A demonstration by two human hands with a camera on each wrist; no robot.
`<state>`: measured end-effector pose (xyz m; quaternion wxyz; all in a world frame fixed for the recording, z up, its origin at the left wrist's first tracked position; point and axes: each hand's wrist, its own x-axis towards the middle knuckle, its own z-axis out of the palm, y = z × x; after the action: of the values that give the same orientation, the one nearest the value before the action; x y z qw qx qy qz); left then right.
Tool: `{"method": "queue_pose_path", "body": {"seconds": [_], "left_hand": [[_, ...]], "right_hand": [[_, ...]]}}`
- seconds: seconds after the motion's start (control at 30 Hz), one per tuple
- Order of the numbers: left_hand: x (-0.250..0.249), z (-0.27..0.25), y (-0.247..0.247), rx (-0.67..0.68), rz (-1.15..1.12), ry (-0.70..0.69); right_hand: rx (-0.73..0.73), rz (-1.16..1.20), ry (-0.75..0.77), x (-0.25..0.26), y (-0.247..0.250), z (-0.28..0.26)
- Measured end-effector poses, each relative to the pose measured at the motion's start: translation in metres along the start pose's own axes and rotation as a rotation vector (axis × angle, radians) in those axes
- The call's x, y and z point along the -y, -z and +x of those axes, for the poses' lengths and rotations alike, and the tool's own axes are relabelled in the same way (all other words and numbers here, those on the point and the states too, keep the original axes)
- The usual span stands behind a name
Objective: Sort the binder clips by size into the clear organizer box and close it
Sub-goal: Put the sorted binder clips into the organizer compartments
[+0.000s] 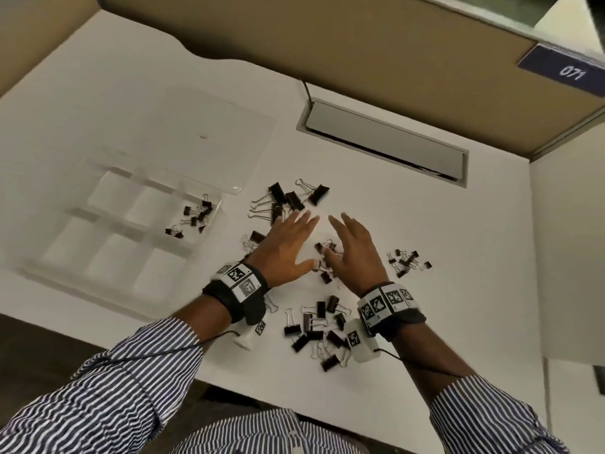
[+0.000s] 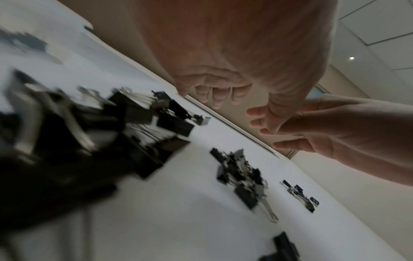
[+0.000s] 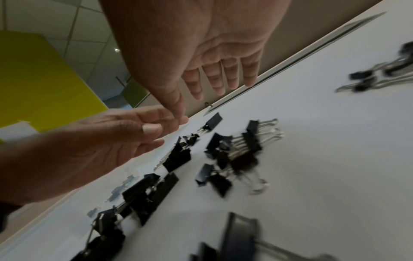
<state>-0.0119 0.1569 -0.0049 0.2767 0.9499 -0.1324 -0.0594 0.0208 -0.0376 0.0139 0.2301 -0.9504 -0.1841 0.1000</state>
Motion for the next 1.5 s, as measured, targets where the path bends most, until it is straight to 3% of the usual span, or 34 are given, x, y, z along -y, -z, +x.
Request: {"method": "queue_pose_path", "body": {"seconds": [0.27,0.7,1.03,1.2,1.3,1.5], "left_hand": [[-0.022,0.025,-0.024,0.011,-0.003,0.149],[0.043,0.063,0.025,-0.173,0.041,0.452],[0.072,0.081,0.024,-0.170,0.164,0.369],[0.074,0.085,0.024,-0.281,0.059,0.345],[0.077,0.085,0.028,-0.338,-0.005,0.361],[0.077,0.084,0.030,-0.198,0.194,0.366]], "right_hand": [[0.066,0.015,-0.013,-0.057,0.014,-0.001],[0.107,0.012,0.052,-0.013,-0.005,0.124],[0.106,0.027,0.019,-0.013,-0.022,0.146],[0.019,0.147,-0.028,-0.025,-0.013,0.144],[-0.018,0.222,0.049,-0.023,-0.003,0.146],[-0.002,0.256,0.118,-0.008,-0.004,0.153]]}}
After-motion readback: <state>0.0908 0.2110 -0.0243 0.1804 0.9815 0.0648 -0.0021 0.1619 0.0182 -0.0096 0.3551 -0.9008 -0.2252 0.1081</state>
